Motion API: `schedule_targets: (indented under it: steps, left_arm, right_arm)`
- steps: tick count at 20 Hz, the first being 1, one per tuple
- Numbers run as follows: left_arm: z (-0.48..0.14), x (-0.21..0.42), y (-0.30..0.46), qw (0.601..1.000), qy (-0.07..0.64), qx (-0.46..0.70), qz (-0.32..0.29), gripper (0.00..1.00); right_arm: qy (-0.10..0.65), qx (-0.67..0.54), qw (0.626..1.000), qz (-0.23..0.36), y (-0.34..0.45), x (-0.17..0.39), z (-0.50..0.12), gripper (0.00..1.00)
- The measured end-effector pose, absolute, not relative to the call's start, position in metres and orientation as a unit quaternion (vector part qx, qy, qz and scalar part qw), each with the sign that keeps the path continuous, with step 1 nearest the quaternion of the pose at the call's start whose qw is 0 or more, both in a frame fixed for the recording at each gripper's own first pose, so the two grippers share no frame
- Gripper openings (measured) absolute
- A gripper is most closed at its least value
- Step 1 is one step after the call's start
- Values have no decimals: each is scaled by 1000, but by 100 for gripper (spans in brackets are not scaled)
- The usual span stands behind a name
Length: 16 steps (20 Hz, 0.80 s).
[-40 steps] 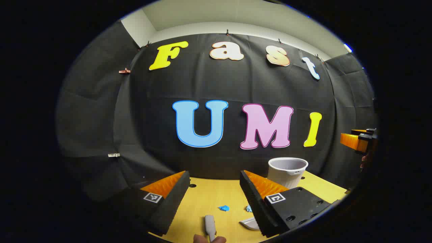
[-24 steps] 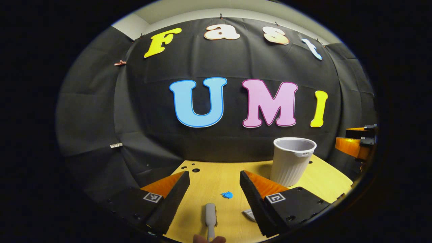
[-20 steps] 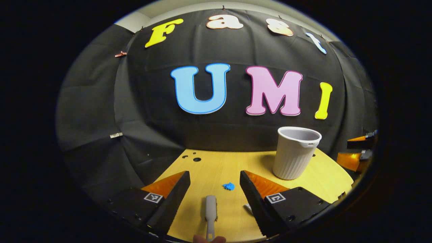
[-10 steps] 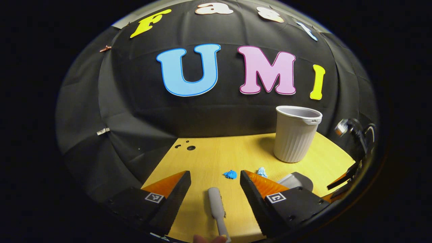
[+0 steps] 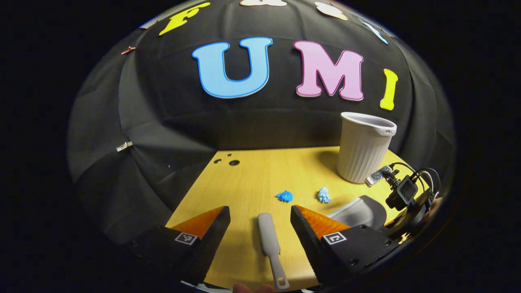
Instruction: Pick up the small broom and dustpan from the desktop, sweep the trash into the dustpan with the broom, and then empty the trash into the garbage bin.
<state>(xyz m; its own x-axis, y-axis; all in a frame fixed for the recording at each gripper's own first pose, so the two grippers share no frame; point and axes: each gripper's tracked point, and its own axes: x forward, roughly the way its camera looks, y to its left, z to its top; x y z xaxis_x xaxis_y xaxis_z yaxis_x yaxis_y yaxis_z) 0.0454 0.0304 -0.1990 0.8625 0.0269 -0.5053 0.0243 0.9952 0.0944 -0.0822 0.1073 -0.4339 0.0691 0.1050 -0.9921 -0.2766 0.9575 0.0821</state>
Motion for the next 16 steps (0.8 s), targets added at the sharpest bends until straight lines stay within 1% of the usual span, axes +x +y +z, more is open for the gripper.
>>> schedule_targets:
  steps: [1, 2, 3, 4, 6, 9, 10, 13, 14, 15, 16]
  left_arm:
    - [-209, 43, 31, 959, 279, 47, 1, 96]
    - [-219, 43, 29, 954, 298, 44, -1, 96]
    - [-233, 42, 27, 946, 321, 41, -3, 96]
    - [-246, 40, 25, 936, 351, 38, -5, 96]
    - [-278, 32, 22, 907, 420, 25, -5, 96]
    - [-319, 15, 9, 856, 516, -12, -17, 96]
    - [-329, 12, 10, 844, 536, -17, -15, 95]
    - [-356, 15, 16, 825, 565, -11, -5, 94]
    - [-364, 13, 16, 813, 581, -14, -5, 93]
    - [-371, 8, 15, 801, 597, -25, -6, 93]
    - [-378, 3, 14, 788, 614, -39, -2, 92]
  right_arm:
    - [675, -65, 724, 126, 107, -82, -433, 65]
    - [681, -66, 717, 129, 107, -83, -434, 48]
    - [677, -74, 719, 139, 106, -83, -432, 36]
    - [674, -83, 718, 152, 106, -83, -431, 39]
    - [668, -93, 719, 168, 107, -82, -433, 37]
    - [664, -94, 721, 174, 107, -81, -434, 37]
    - [664, -93, 721, 175, 108, -81, -434, 36]
    - [665, -92, 721, 172, 107, -81, -433, 36]
    - [665, -92, 721, 172, 108, -81, -434, 31]
    - [665, -92, 722, 171, 108, -81, -434, 36]
    - [665, -92, 722, 170, 108, -81, -433, 36]
